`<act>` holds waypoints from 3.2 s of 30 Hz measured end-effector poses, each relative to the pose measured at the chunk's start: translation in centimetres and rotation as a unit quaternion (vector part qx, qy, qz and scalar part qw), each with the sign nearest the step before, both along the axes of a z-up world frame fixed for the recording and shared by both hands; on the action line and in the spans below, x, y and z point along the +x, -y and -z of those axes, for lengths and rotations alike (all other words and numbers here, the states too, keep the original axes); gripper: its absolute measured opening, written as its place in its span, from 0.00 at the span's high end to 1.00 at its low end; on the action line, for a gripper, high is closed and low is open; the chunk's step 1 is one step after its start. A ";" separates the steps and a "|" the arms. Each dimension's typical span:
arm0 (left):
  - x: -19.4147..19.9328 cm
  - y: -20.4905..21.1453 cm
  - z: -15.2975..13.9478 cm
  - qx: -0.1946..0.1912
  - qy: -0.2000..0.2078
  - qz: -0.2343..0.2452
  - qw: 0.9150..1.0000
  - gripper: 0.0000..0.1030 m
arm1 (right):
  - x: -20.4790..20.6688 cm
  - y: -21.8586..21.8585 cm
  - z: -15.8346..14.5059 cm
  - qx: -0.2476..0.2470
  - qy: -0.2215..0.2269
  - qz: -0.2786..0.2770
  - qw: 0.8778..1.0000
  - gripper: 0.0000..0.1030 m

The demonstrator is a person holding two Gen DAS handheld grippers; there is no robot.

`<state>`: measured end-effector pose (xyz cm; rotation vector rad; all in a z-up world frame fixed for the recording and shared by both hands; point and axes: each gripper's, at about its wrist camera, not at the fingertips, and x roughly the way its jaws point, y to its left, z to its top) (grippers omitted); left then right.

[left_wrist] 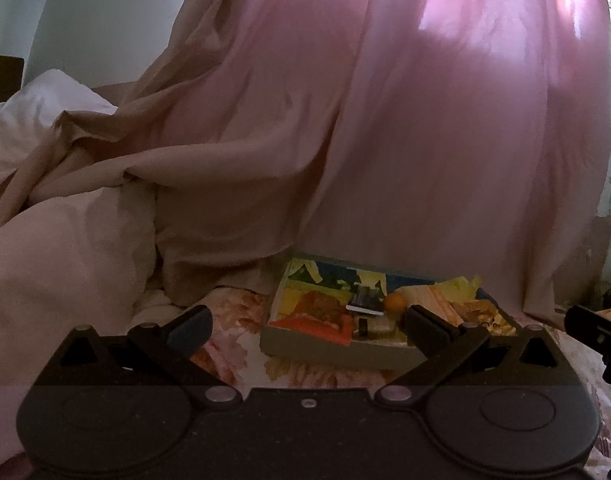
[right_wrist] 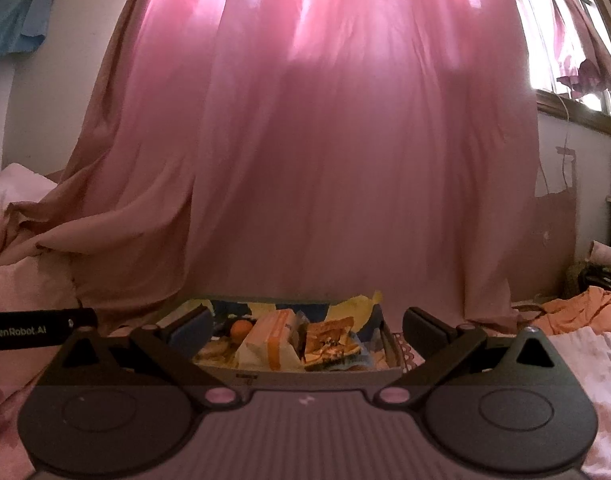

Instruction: Organize snacks

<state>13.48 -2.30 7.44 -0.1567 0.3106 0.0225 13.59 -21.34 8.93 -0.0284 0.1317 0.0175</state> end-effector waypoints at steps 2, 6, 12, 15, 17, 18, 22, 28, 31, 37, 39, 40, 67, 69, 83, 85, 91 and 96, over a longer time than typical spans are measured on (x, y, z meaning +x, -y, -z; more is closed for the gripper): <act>-0.4 0.0 0.2 0.005 -0.001 0.002 1.000 0.01 | -0.3 0.0 0.2 0.001 -0.005 -0.001 1.000 0.00; -1.3 -0.2 0.7 0.012 -0.006 0.004 1.000 0.01 | -1.0 0.1 0.6 0.002 -0.013 -0.001 1.000 0.00; -2.6 0.0 1.5 0.016 -0.018 0.007 1.000 0.01 | -2.1 0.2 1.0 0.005 -0.022 -0.007 1.000 0.00; -3.3 0.2 1.8 0.019 -0.021 0.011 1.000 0.01 | -2.9 0.1 1.3 0.004 -0.021 -0.009 1.000 0.00; -3.7 0.4 1.9 0.022 -0.021 0.014 0.999 0.01 | -3.5 0.0 1.5 0.004 -0.019 -0.011 1.000 0.00; -4.0 0.5 2.0 0.023 -0.022 0.016 0.999 0.01 | -3.8 -0.1 1.6 0.005 -0.019 -0.011 1.000 0.00; -4.7 0.6 2.4 0.025 -0.026 0.021 0.999 0.01 | -4.7 -0.3 2.2 0.007 -0.019 -0.012 1.000 0.00; -5.8 0.7 2.9 0.030 -0.032 0.028 0.999 0.01 | -6.0 -0.3 3.1 0.011 -0.021 -0.008 1.000 0.00; -6.4 0.7 2.9 0.037 -0.031 0.031 0.998 0.01 | -6.9 -0.2 3.4 0.006 -0.016 -0.003 1.000 0.00; -7.2 0.7 3.2 0.041 -0.035 0.034 0.998 0.01 | -7.7 -0.1 4.0 0.010 -0.023 -0.001 1.000 0.00; -7.5 0.6 3.3 0.041 -0.037 0.034 0.998 0.01 | -8.0 -0.1 4.0 0.011 -0.025 -0.002 1.000 0.00; -7.6 0.5 3.4 0.041 -0.039 0.034 0.998 0.01 | -8.2 -0.1 4.1 0.011 -0.025 -0.002 1.000 0.00; -11.1 -1.0 4.3 0.036 -0.055 0.023 0.998 0.01 | -11.2 -2.3 5.5 0.016 -0.046 -0.016 0.999 0.00; -11.3 -1.2 4.4 0.034 -0.056 0.023 0.998 0.01 | -11.5 -2.5 5.7 0.017 -0.045 -0.017 0.999 0.00; -12.4 -2.4 5.0 0.044 -0.045 0.019 0.998 0.01 | -11.7 -2.9 7.2 0.021 -0.054 -0.004 0.998 0.00; -12.4 -2.6 5.3 0.042 -0.040 0.019 0.998 0.01 | -11.7 -2.9 7.5 0.023 -0.055 -0.004 0.998 0.00; -12.5 -3.1 7.0 0.035 -0.034 0.014 0.999 0.01 | -11.3 -2.8 8.9 0.020 -0.062 -0.001 0.998 0.00; -12.2 -3.4 8.3 0.036 -0.043 0.012 0.998 0.01 | -10.7 -2.9 9.9 0.019 -0.082 -0.003 0.996 0.00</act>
